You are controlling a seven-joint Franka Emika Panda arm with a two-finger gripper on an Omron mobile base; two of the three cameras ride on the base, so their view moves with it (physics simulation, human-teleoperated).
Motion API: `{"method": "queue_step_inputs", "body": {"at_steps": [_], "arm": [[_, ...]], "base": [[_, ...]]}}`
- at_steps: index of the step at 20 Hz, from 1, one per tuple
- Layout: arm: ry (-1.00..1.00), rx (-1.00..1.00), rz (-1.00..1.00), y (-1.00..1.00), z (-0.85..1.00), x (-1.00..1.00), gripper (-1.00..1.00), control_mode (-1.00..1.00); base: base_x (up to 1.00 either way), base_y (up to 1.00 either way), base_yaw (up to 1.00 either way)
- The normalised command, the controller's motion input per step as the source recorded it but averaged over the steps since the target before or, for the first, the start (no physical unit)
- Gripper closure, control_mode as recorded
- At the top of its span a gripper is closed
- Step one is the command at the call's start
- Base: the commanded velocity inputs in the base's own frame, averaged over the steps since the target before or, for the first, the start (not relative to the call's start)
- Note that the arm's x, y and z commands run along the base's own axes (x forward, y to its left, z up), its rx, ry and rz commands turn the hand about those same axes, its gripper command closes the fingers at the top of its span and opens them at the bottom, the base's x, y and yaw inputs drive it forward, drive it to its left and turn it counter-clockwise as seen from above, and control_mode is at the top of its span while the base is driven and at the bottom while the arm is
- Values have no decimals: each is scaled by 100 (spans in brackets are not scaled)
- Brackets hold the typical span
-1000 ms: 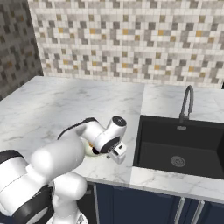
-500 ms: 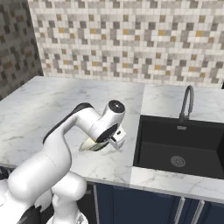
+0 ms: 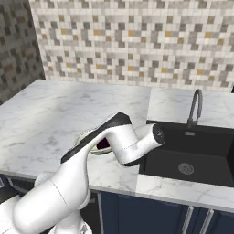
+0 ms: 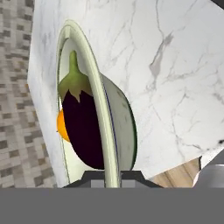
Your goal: Dump the orange and eggplant from the bowl so the bowl can be washed. Place the bowl in the sink after clearing the leftovers.
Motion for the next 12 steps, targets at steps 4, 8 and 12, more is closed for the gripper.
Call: {"method": "queue_step_inputs", "body": {"at_steps": [4, 8, 12], "arm": [[-3, 10, -2, -7, 1, -8, 100, -100], [0, 3, 1, 10, 0, -18, 100, -100], [-6, 11, 1, 79, 0, -28, 100, -100]], "base": [[0, 0, 0], [0, 0, 0], [0, 0, 0]]}}
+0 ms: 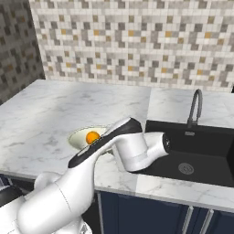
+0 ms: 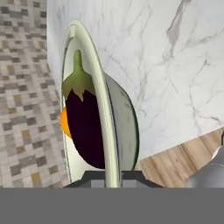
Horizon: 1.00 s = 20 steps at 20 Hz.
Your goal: Dump the orange and eggplant from the bowl so the bowl can be washed. Place the bowl in the sink after clearing the leftovers.
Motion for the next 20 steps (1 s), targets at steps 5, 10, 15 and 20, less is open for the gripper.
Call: {"method": "queue_step_inputs", "body": {"at_steps": [5, 10, 15, 20], "arm": [[-10, 7, 0, 65, 0, -6, 100, -100], [0, 0, 0, 0, 0, -10, 100, 100], [0, 0, 0, 0, 0, 0, 100, 100], [0, 0, 0, 0, 0, 0, 100, 100]], "base": [[0, 0, 0], [-45, -7, 0], [-25, -76, 0], [5, -100, -1]]}}
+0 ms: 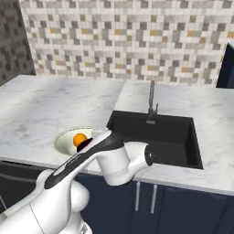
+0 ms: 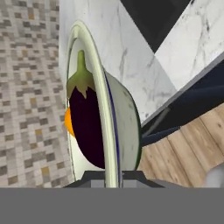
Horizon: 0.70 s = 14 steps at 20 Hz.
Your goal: Dump the orange and eggplant from the bowl so the bowl can be washed. Place the bowl in the sink after clearing the leftovers.
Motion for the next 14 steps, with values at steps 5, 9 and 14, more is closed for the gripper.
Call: {"method": "queue_step_inputs", "body": {"at_steps": [5, 9, 14], "arm": [[0, 0, 0, 0, 0, 0, 100, 100], [0, 0, 0, 0, 0, 0, 100, 100], [0, 0, 0, 0, 0, 0, 100, 100]], "base": [[13, -100, -1], [44, -97, 0], [63, -66, -1]]}}
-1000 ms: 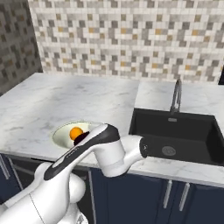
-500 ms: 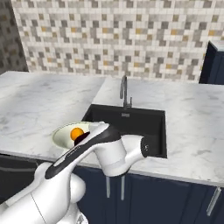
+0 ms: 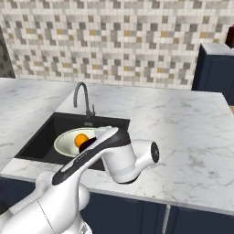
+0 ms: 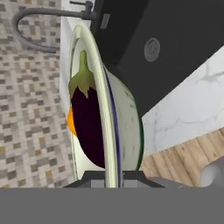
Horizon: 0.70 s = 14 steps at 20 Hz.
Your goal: Dump the orange and eggplant from the bowl so the bowl can be washed. Place the bowl in the sink after clearing the leftovers.
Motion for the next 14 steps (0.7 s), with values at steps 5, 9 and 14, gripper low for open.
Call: {"method": "queue_step_inputs", "body": {"at_steps": [5, 9, 14], "arm": [[-1, -4, 0, 0, -8, 30, 100, -100], [1, -19, 0, 7, -49, 87, 100, -100], [6, -15, 0, 15, -57, 99, 100, -100]], "base": [[44, -16, -1], [0, 0, 0], [0, 0, 0]]}}
